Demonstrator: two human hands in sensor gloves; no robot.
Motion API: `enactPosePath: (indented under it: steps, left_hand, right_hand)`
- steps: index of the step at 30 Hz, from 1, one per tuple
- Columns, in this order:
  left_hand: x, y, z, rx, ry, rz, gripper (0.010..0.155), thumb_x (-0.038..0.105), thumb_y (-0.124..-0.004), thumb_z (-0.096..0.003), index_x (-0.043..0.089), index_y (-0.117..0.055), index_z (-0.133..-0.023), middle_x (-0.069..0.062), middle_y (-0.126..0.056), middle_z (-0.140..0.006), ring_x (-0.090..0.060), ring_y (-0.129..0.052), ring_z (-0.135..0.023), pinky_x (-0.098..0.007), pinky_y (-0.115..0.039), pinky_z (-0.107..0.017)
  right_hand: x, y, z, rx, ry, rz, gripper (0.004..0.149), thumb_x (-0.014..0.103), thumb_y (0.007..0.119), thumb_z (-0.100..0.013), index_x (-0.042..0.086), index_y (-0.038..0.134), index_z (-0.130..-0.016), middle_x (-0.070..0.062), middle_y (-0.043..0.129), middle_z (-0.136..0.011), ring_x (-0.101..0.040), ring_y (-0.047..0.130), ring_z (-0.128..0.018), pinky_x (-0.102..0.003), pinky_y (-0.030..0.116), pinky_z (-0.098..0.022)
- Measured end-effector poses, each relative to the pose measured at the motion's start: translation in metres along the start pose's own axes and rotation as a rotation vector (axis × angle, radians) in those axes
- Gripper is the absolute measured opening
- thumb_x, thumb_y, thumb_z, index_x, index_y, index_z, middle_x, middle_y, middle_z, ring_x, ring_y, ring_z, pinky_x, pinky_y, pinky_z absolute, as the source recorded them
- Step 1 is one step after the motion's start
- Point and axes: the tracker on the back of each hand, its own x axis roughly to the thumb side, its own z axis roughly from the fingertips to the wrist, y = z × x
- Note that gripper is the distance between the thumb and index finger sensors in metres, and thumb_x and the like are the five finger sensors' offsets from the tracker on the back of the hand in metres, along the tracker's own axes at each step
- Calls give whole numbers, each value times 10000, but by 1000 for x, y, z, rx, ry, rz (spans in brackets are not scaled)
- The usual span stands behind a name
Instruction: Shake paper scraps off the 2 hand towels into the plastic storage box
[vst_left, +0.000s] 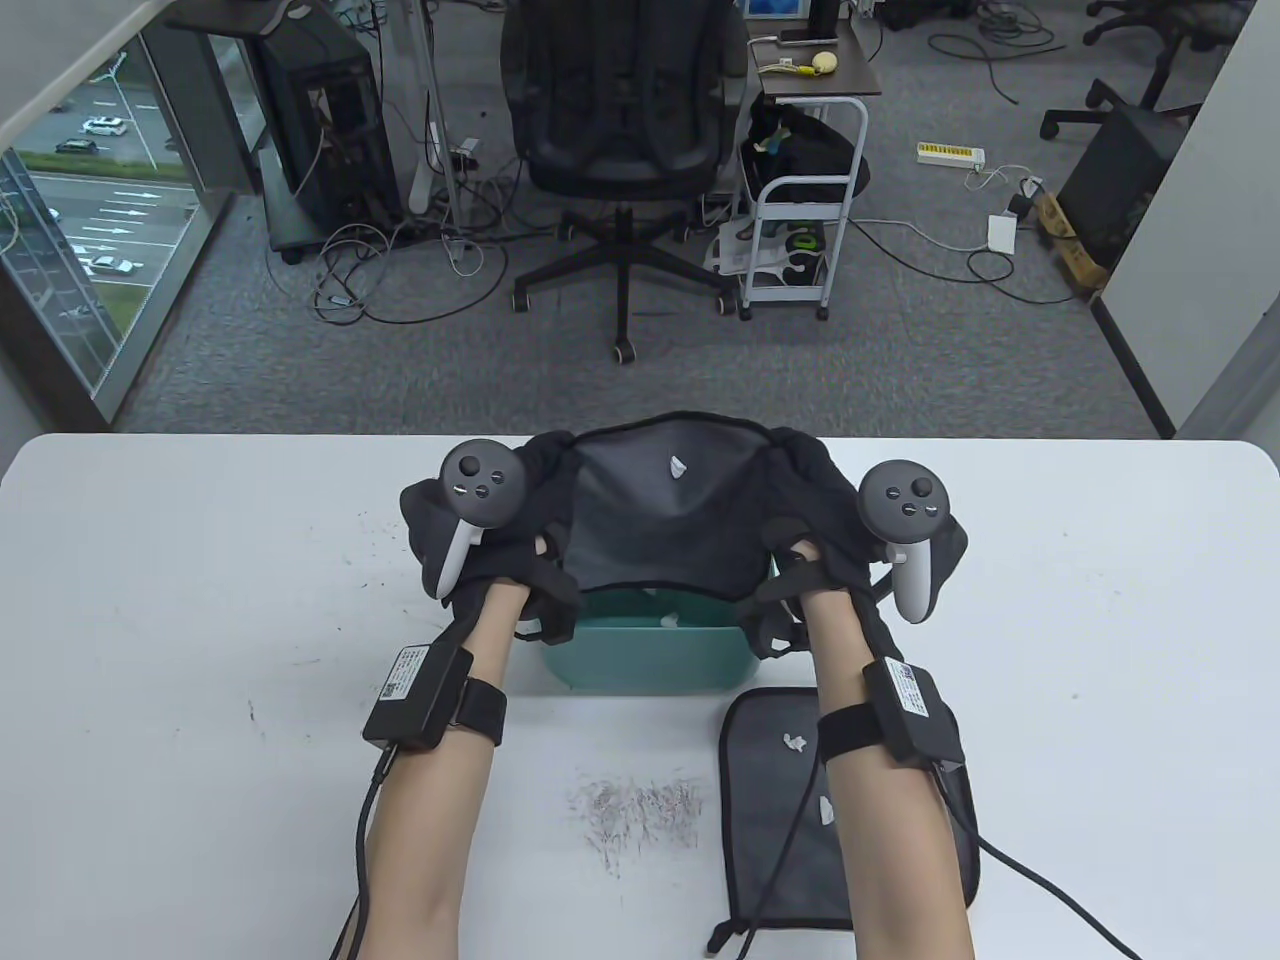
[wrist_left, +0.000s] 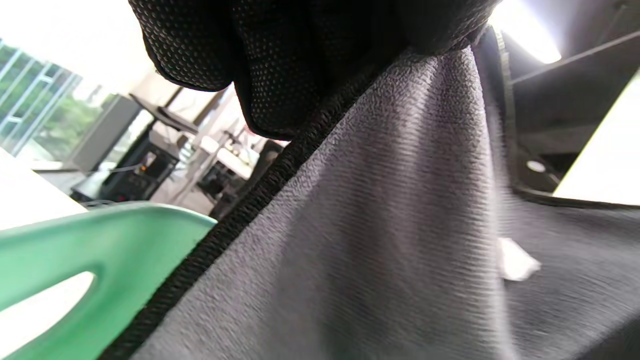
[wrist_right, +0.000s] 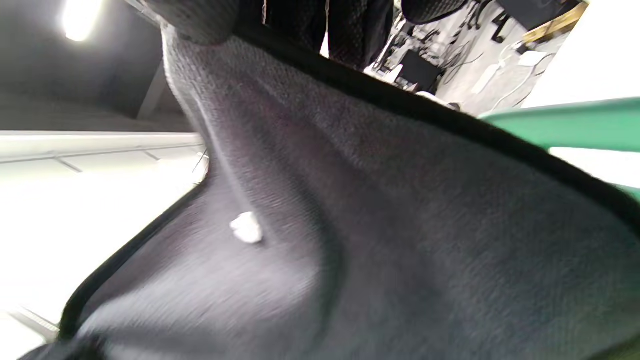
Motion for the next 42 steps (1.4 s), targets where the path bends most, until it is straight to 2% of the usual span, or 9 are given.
enactPosePath:
  steps: [5, 8, 14, 18, 32, 36, 42]
  left_hand:
    - [14, -2, 3, -8, -41, -11, 394, 501, -678, -538, 426, -786, -909, 64, -948, -919, -189, -990, -782, -499, -796, -650]
    - [3, 6, 1, 27, -6, -31, 393, 499, -679, -536, 426, -787, -907, 64, -950, -915, -188, -993, -778, -498, -797, -647]
    - [-28, 18, -3, 63, 64, 39, 392, 481, -696, -525, 415, -801, -897, 72, -972, -879, -175, -1010, -746, -484, -807, -638]
    - [-26, 18, -4, 75, 60, -38, 390, 480, -689, -522, 427, -795, -894, 87, -971, -878, -158, -1015, -745, -473, -816, -638]
    - [-26, 19, -1, 74, 38, -20, 398, 495, -697, -523, 418, -807, -897, 83, -992, -866, -153, -1035, -740, -450, -830, -626]
    - [-19, 27, 3, 81, 21, -20, 400, 497, -698, -523, 414, -808, -898, 80, -994, -863, -155, -1038, -734, -456, -832, -623]
    - [-2, 50, 13, 121, -8, 35, 400, 499, -700, -524, 414, -809, -899, 78, -995, -862, -163, -1035, -732, -468, -828, -623]
  right_hand:
    - [13, 10, 2, 35, -48, 61, 364, 408, 770, -510, 321, 821, -859, -43, 863, -906, -364, 829, -848, -622, 591, -668]
    - [6, 0, 1, 0, -23, 45, 364, 405, 771, -508, 322, 822, -859, -43, 865, -903, -363, 829, -848, -622, 591, -668]
    - [-14, -20, -2, -45, 33, 29, 363, 385, 775, -501, 328, 825, -855, -42, 861, -907, -367, 820, -854, -630, 573, -676]
    - [-13, -17, -2, -58, 37, 43, 362, 383, 764, -500, 338, 814, -855, -26, 869, -897, -355, 834, -846, -624, 582, -675]
    - [-12, -23, 2, -56, 31, 20, 366, 397, 779, -497, 334, 824, -855, -30, 878, -888, -348, 849, -833, -614, 606, -666]
    - [-6, -28, 6, -58, 17, -1, 368, 395, 776, -501, 321, 820, -859, -33, 889, -875, -338, 876, -805, -598, 637, -652]
    - [11, -41, 18, -59, -38, -51, 369, 394, 774, -502, 318, 819, -860, -35, 893, -870, -334, 885, -797, -593, 645, -648]
